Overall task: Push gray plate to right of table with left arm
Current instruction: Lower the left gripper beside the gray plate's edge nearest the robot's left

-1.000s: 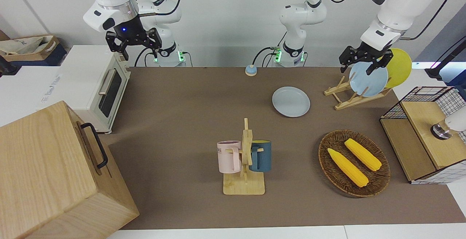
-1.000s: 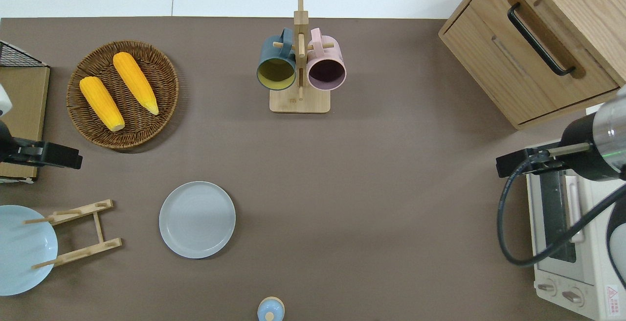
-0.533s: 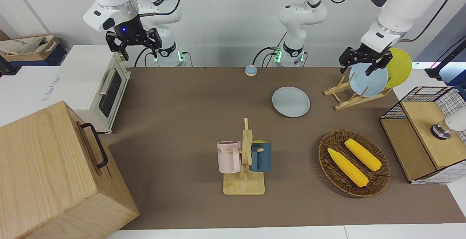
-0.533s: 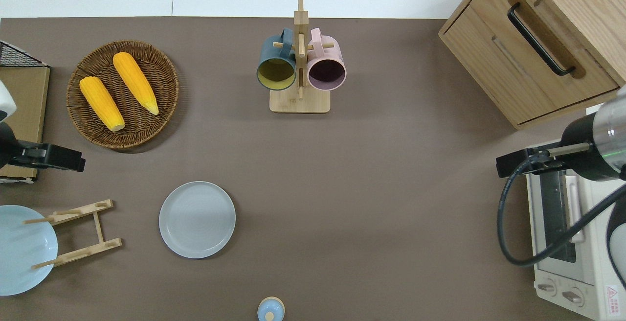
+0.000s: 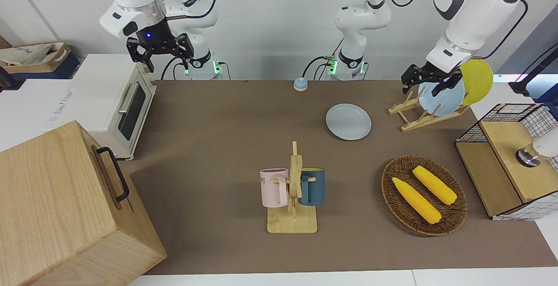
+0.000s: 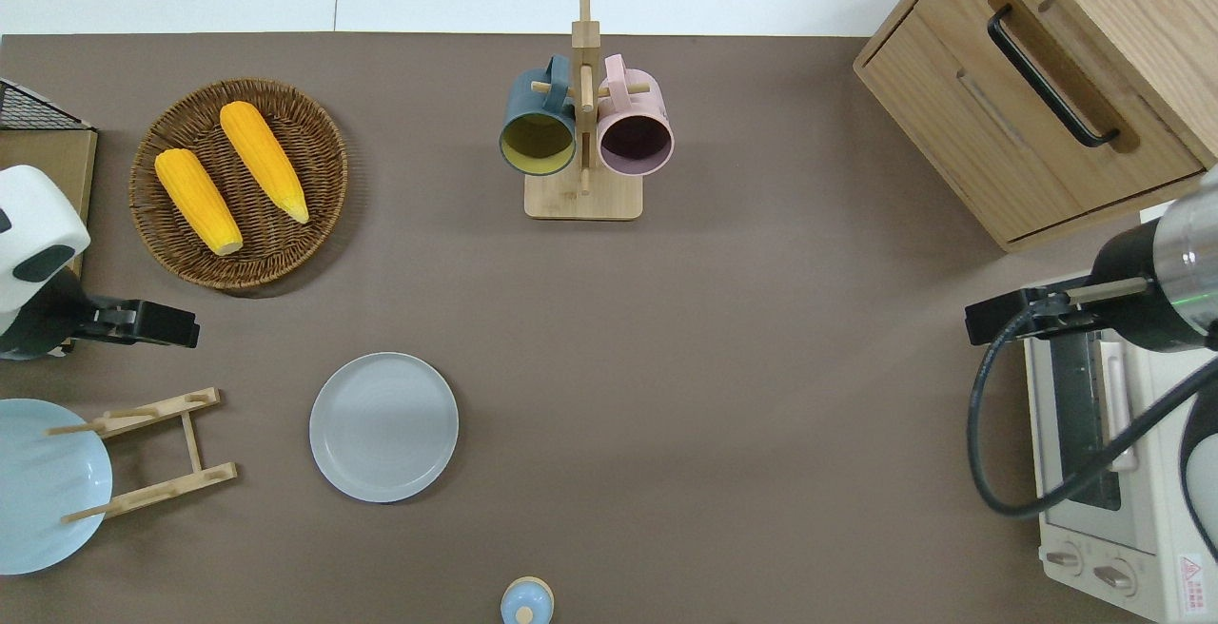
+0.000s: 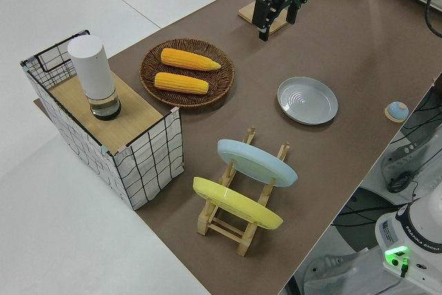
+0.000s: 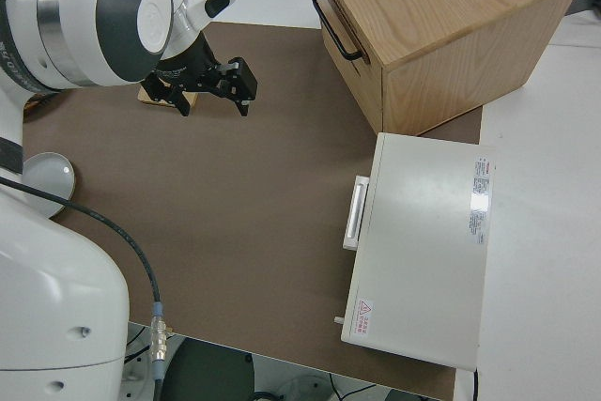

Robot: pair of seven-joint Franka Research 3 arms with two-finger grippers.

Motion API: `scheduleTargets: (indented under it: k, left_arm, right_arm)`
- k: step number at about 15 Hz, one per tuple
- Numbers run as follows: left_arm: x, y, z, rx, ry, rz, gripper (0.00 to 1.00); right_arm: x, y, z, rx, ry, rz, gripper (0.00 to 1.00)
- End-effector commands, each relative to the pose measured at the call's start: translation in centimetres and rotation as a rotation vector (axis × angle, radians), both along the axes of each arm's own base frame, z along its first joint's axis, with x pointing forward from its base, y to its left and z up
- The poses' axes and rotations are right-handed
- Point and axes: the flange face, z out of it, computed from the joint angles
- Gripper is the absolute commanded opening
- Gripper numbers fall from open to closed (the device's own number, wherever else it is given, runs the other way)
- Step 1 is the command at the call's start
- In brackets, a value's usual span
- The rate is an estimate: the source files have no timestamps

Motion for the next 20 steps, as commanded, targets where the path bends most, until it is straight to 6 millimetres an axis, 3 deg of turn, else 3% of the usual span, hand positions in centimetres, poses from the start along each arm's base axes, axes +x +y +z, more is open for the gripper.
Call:
scheduleTargets:
  k: [1,11,13,20]
  left_arm:
    - [-3.1,-0.6,-3.4,-0.007,-0.042,0.025,0.99]
    - [-7.6,-1.5,-14.3,-0.014,-0.117,0.101,1.00]
    - [-8.4,-2.6,-16.1,-0.008,-0.135,0.112,1.00]
    - [-10.9,-2.4,-22.1,0.000,-0.156,0.119,1.00]
  right_arm:
    - [-0.4,-0.2,0.3,0.007,0.004,-0.003,0.983]
    - [-0.4,-0.2,0.3,0.007,0.006,-0.002,0.983]
    - [-0.4,-0.2,0.3,0.007,0.006,-0.002,0.983]
    - [-0.4,-0.2,0.3,0.007,0.004,-0.003,0.983]
